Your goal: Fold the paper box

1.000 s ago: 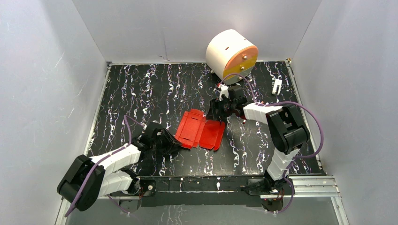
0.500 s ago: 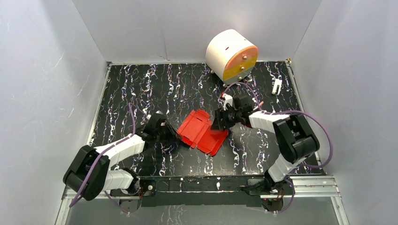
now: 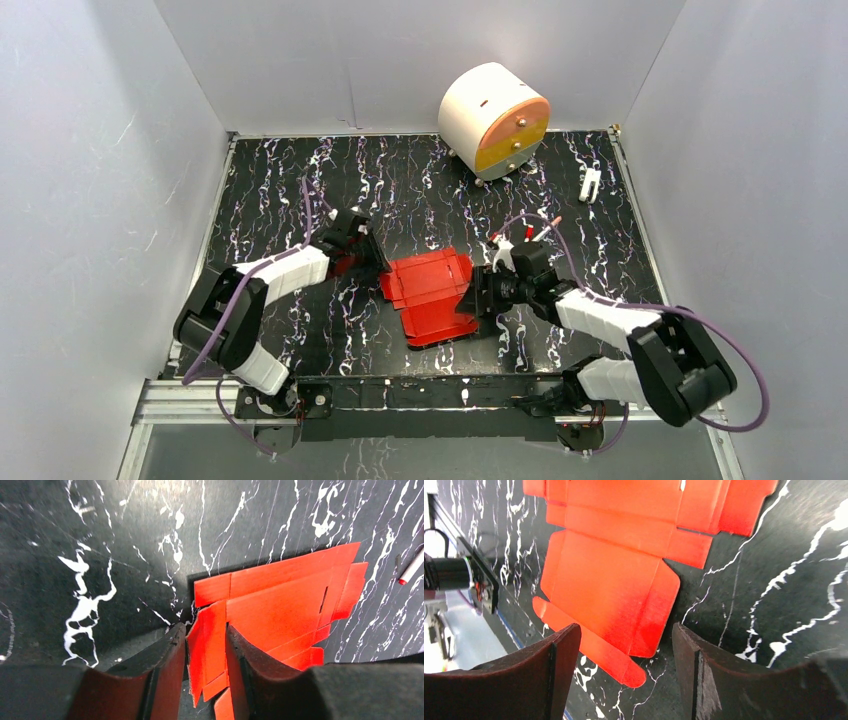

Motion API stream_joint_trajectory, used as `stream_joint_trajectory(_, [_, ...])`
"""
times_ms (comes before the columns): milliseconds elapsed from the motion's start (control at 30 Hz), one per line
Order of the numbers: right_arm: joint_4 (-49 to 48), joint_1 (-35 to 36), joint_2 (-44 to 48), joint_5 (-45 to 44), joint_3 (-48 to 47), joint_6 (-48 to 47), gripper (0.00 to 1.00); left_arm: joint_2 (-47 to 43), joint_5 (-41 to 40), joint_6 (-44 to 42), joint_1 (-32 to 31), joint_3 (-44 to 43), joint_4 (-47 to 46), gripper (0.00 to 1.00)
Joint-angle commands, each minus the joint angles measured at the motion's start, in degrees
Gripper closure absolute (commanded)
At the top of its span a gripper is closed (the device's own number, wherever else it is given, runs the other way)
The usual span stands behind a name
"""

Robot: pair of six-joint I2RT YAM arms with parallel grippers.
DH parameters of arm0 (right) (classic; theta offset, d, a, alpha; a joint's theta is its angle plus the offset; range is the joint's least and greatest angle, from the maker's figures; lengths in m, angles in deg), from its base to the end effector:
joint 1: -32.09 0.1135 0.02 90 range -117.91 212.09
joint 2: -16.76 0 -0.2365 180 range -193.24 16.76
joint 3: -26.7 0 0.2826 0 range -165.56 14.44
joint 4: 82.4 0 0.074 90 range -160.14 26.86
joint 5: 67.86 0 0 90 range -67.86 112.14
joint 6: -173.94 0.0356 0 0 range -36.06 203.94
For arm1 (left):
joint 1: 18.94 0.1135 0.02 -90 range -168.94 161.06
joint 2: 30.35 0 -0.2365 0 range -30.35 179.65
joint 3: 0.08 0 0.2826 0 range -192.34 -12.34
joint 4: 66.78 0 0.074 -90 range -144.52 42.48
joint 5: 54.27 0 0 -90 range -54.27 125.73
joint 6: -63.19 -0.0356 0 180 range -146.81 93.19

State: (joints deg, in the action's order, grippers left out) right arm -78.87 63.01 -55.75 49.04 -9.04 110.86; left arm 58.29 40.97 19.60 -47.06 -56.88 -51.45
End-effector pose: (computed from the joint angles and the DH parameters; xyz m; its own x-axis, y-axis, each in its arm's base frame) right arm 0.2113 0.1453 0.1015 -0.8362 -0.0302 -0.5475 -0.4213 0.6745 0.6062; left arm 0.2885 -0.1579 0.1206 -0.8256 -0.3766 -0.4202 -0.1071 0.8357 -0.5386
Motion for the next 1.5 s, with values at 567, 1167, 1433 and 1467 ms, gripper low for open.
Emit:
stream_joint_trajectory(567, [-2.14, -6.38, -13.28, -5.38, -17.52, -7.62, 0.21, -9.7, 4.65, -0.36, 1.49, 6.19, 1.26, 0.43])
stream_joint_trajectory(1167, [-4.24, -6.46, -15.78, 1.11, -14.8, -3.73, 0.54, -1.56, 4.12, -6.17, 1.49, -1.2, 3.59, 0.78])
stream_joint_trajectory(1433, [-4.48, -6.5, -10.61, 0.16, -10.13, -2.79, 0.56, 1.56, 2.29, -11.95, 1.49, -6.39, 8.19, 0.93])
stream_joint_trajectory(1467, [-4.15, -6.49, -10.21, -0.78, -9.99, -2.98, 0.54, 1.59, 2.73, -12.41, 1.49, -6.51, 8.26, 0.95])
